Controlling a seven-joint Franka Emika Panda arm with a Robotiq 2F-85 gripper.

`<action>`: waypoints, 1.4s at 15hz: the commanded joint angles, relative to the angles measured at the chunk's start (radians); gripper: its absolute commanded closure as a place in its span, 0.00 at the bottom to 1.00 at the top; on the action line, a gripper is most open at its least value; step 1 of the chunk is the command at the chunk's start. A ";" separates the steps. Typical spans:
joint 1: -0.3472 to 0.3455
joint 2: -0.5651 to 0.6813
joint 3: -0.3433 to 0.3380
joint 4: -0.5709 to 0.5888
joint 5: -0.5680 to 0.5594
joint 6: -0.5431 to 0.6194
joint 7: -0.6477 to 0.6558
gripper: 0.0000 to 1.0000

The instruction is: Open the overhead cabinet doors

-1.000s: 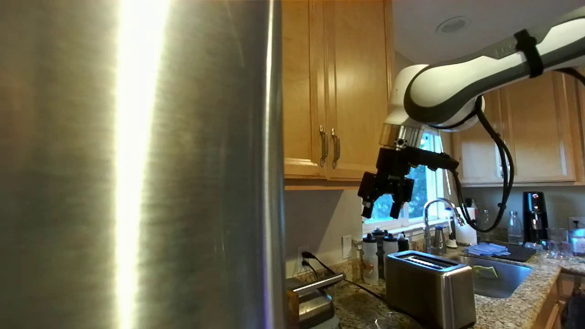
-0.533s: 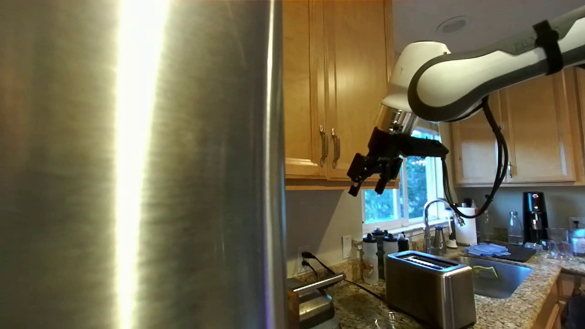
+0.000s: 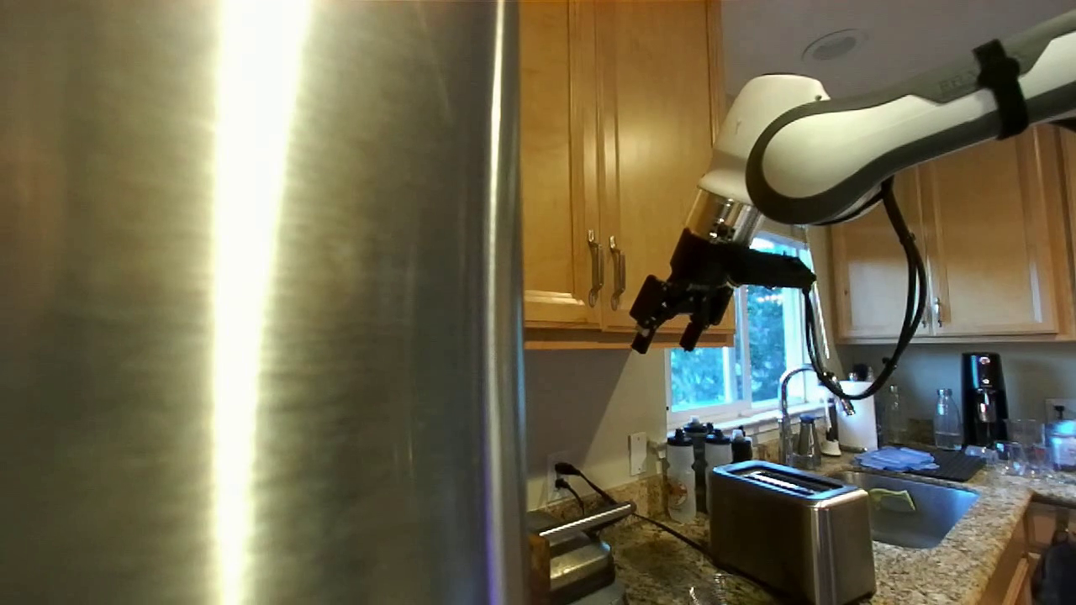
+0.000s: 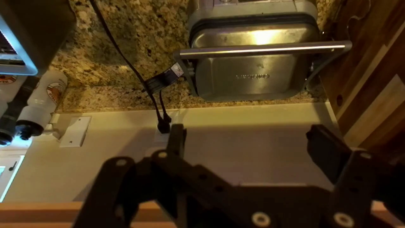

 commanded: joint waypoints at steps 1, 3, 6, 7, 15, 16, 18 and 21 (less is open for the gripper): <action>-0.012 0.022 0.019 0.030 -0.011 0.097 0.039 0.00; -0.021 0.037 0.029 0.047 -0.022 0.139 0.044 0.00; -0.040 0.059 0.048 0.084 -0.048 0.177 0.052 0.00; -0.050 0.067 0.054 0.099 -0.066 0.189 0.053 0.00; -0.089 0.154 0.071 0.249 -0.127 0.254 0.081 0.00; -0.086 0.170 0.070 0.269 -0.123 0.248 0.085 0.00; -0.074 0.199 0.064 0.303 -0.107 0.231 0.089 0.00; -0.067 0.229 0.061 0.335 -0.110 0.228 0.098 0.28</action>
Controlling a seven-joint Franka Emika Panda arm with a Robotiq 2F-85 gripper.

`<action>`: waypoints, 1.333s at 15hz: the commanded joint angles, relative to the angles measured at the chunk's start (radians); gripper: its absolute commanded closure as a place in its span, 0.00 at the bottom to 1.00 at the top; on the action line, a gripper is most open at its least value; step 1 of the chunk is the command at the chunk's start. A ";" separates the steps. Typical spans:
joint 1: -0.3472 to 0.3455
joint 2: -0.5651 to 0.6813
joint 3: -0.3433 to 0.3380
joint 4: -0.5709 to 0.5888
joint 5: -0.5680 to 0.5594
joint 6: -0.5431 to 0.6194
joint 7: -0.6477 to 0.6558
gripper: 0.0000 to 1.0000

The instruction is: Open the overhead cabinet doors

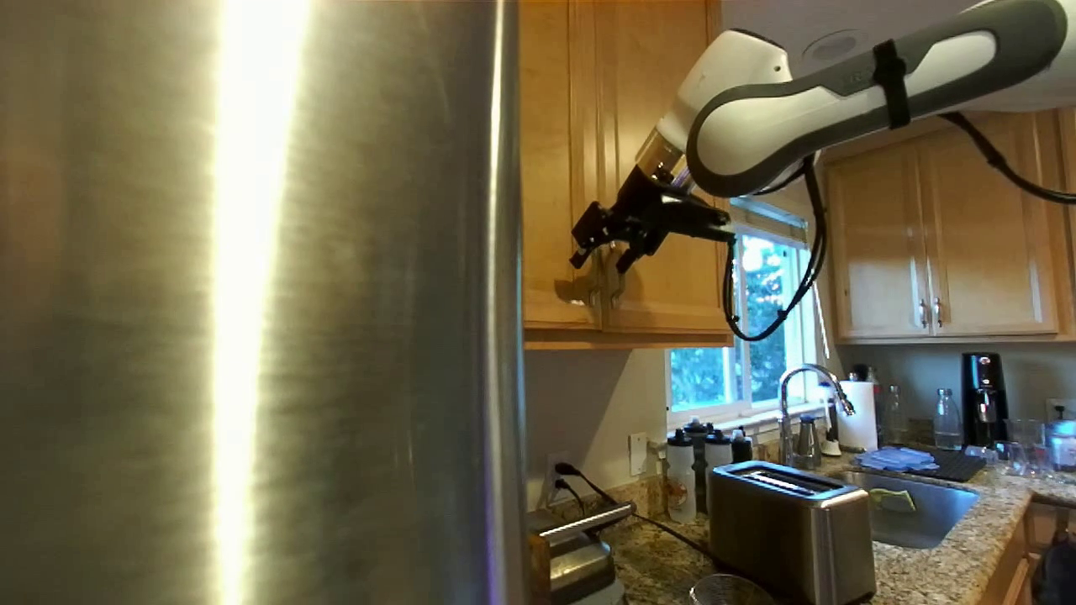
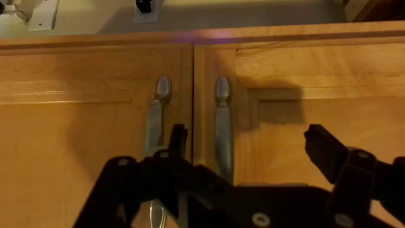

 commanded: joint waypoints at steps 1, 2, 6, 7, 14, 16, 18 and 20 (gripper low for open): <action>0.002 0.037 0.002 0.047 -0.015 -0.007 0.037 0.30; 0.005 0.044 -0.001 0.055 -0.013 -0.011 0.034 0.36; 0.014 0.048 -0.016 0.062 0.000 -0.025 0.019 0.64; 0.018 0.046 -0.020 0.061 0.006 -0.025 0.012 0.70; 0.076 0.018 -0.101 0.024 0.117 -0.046 -0.139 0.90; 0.080 0.017 -0.107 0.025 0.126 -0.064 -0.171 0.92; 0.082 0.003 -0.100 0.021 0.104 -0.093 -0.197 0.91; 0.078 -0.033 -0.084 -0.007 0.068 -0.117 -0.200 0.91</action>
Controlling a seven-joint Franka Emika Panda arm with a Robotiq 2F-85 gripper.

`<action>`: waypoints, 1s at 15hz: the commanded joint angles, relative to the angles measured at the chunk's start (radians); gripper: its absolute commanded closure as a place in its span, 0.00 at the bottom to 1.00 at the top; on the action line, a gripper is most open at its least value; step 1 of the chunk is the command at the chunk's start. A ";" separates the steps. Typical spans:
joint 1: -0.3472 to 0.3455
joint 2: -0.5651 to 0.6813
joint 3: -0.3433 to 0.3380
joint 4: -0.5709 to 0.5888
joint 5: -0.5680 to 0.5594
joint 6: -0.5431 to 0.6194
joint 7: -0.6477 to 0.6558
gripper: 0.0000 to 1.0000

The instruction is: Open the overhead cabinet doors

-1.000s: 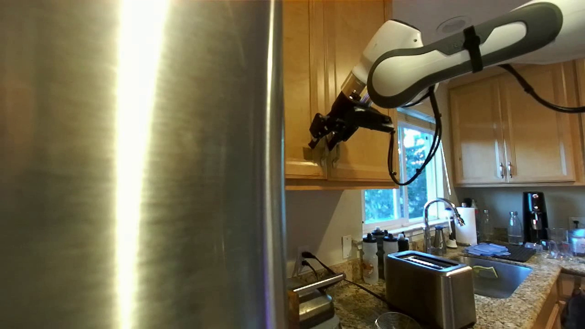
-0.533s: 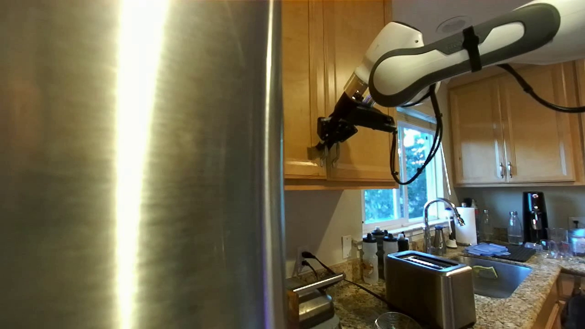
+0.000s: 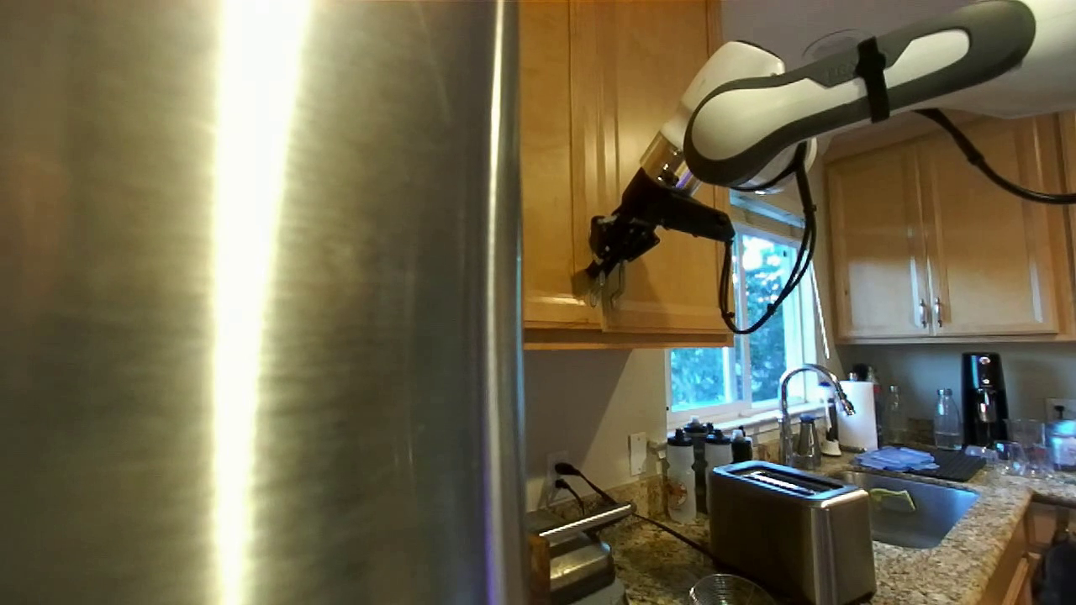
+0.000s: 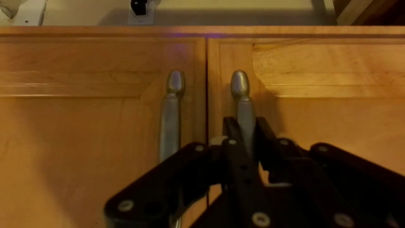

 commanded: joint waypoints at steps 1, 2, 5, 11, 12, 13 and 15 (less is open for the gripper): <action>0.022 -0.089 0.008 -0.068 -0.044 -0.099 -0.040 0.91; 0.030 -0.109 0.014 -0.076 -0.050 -0.135 -0.051 0.91; 0.043 -0.183 0.042 -0.102 -0.076 -0.232 -0.056 0.91; 0.109 -0.294 0.067 -0.131 -0.041 -0.362 -0.073 0.91; 0.119 -0.303 0.068 -0.129 -0.033 -0.376 -0.076 0.91; 0.132 -0.309 0.066 -0.127 -0.024 -0.384 -0.081 0.90; 0.153 -0.316 0.066 -0.122 -0.009 -0.410 -0.086 0.83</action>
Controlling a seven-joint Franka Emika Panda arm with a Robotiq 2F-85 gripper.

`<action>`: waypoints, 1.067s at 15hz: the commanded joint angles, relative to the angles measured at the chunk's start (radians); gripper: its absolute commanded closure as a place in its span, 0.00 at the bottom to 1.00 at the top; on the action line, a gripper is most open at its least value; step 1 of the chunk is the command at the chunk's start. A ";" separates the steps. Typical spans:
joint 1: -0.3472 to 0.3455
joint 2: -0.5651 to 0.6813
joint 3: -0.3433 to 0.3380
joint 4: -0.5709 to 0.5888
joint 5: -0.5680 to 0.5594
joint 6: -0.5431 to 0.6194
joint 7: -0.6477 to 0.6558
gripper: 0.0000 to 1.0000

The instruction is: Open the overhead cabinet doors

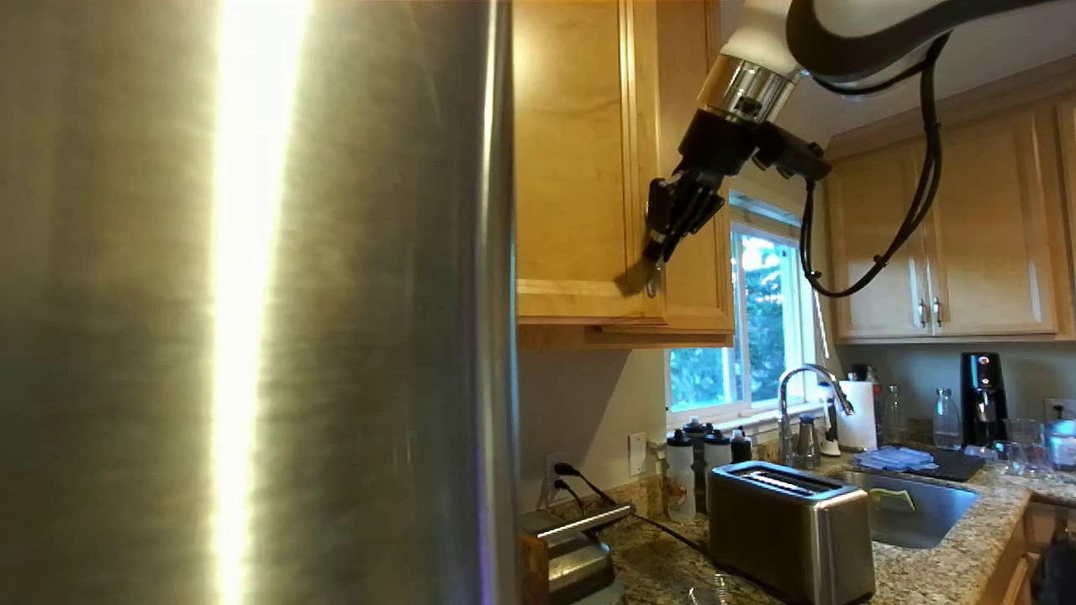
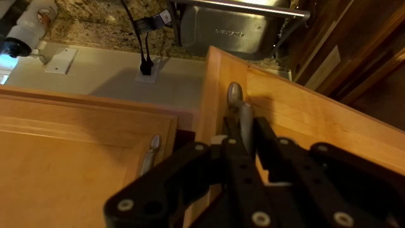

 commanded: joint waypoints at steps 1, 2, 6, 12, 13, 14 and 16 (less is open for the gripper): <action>0.063 -0.014 0.035 0.000 0.018 -0.041 -0.077 0.58; 0.068 -0.019 0.041 0.001 0.018 -0.054 -0.078 0.58; 0.095 -0.035 0.081 0.007 0.013 -0.089 -0.121 0.49; 0.137 -0.020 0.124 0.015 0.011 -0.103 -0.177 0.09; 0.143 -0.022 0.122 0.010 0.013 -0.103 -0.181 0.04; 0.150 -0.024 0.120 0.004 0.015 -0.100 -0.186 0.01; 0.165 -0.035 0.101 -0.022 0.027 -0.084 -0.197 0.00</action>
